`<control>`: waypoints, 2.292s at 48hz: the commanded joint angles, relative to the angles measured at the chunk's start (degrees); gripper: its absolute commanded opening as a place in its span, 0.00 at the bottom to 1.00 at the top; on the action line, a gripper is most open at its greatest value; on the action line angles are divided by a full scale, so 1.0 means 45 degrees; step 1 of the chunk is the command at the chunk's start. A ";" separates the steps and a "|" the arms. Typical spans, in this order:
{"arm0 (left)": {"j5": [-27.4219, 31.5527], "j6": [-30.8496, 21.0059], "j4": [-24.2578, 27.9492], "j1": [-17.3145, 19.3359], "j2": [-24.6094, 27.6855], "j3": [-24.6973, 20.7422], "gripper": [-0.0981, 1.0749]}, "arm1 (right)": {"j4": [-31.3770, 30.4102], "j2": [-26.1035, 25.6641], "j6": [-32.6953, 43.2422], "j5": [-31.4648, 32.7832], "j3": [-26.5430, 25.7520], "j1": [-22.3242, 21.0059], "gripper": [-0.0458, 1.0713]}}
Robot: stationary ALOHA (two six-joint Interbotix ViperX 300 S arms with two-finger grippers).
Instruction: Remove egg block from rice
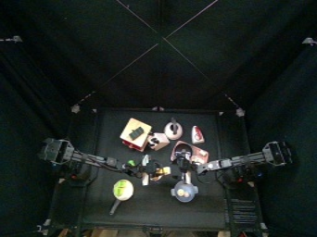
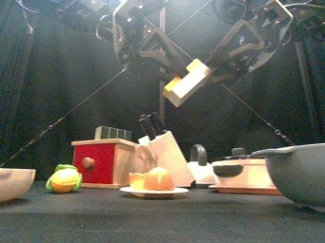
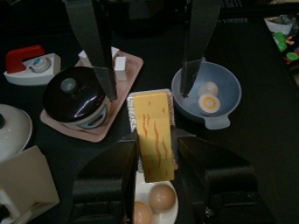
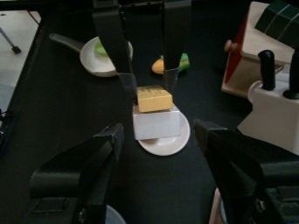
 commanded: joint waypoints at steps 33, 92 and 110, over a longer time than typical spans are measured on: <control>0.0352 -0.0098 0.0488 -0.0020 -0.0059 -0.0586 0.52 | 0.0176 0.0293 0.0020 -0.0234 -0.0625 -0.0391 0.81; 0.0840 -0.0117 0.0449 -0.0020 -0.0195 -0.0117 0.44 | 0.0332 -0.0059 0.0020 -0.0215 -0.0312 -0.0371 0.48; 0.0957 -0.0137 0.0352 -0.0039 -0.0273 0.0098 0.44 | 0.0586 -0.0645 0.0020 -0.0215 0.0137 -0.0371 0.48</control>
